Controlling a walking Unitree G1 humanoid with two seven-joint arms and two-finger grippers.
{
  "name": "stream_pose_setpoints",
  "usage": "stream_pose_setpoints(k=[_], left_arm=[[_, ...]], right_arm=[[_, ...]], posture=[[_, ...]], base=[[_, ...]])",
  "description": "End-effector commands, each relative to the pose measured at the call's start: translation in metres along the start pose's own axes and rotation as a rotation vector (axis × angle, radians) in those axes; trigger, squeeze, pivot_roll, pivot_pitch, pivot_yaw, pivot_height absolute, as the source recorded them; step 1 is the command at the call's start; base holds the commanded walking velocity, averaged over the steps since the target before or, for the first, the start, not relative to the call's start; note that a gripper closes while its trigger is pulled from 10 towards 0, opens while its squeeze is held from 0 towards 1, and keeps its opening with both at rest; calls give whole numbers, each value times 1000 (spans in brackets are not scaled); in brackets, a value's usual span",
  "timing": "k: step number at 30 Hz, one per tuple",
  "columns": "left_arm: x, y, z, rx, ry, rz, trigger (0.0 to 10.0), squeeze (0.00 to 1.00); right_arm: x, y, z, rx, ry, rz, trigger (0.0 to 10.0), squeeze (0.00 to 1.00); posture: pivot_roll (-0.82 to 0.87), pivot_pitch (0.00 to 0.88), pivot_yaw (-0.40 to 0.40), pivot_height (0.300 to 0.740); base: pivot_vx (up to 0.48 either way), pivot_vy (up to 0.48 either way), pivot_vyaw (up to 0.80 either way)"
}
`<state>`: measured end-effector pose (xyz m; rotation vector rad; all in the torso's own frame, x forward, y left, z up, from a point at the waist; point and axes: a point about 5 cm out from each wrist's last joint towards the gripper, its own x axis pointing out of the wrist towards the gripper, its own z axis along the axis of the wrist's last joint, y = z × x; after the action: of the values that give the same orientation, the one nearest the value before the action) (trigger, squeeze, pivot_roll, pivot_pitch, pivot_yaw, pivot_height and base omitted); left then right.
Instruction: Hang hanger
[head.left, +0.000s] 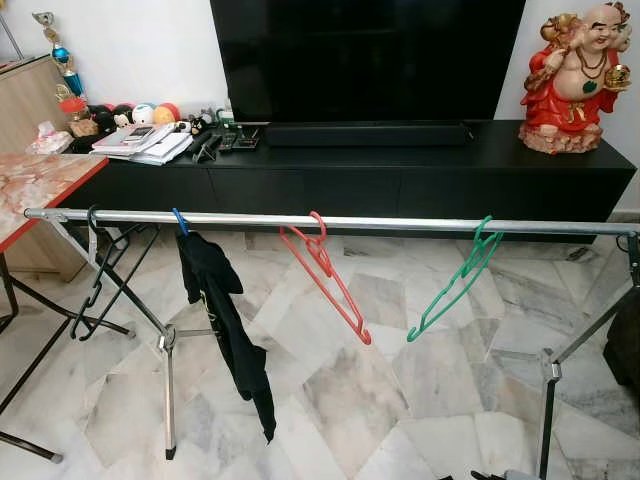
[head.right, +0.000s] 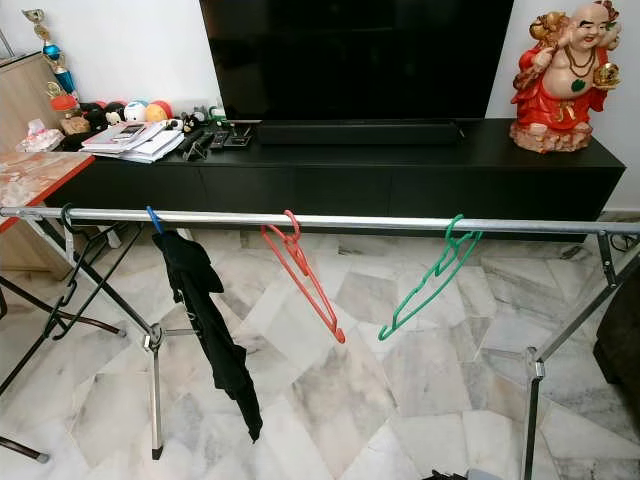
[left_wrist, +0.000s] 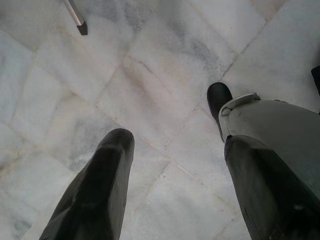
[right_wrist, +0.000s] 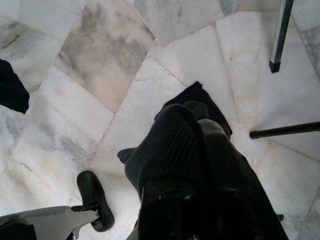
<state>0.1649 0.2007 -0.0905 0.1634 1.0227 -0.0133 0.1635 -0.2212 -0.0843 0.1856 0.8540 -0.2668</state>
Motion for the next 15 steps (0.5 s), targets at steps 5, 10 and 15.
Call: stream_pose_setpoints(k=[5, 10, 15], left_arm=[[0, -5, -4, -50, 22, 8, 10000, 0], [1, -23, 0, -55, 20, -13, 10000, 0], [2, -33, 4, -58, 16, -25, 10000, 0]], right_arm=[[2, 0, 18, -8, -108, 17, 10000, 0], [5, 1, 35, -47, -159, 45, 10000, 0], [5, 2, 38, -56, -168, 51, 10000, 0]], posture=[[-82, 0, 48, 740], [-91, 0, 32, 740], [-87, 0, 27, 740]], base=[[0, 0, 0], [0, 0, 0], [0, 0, 0]])
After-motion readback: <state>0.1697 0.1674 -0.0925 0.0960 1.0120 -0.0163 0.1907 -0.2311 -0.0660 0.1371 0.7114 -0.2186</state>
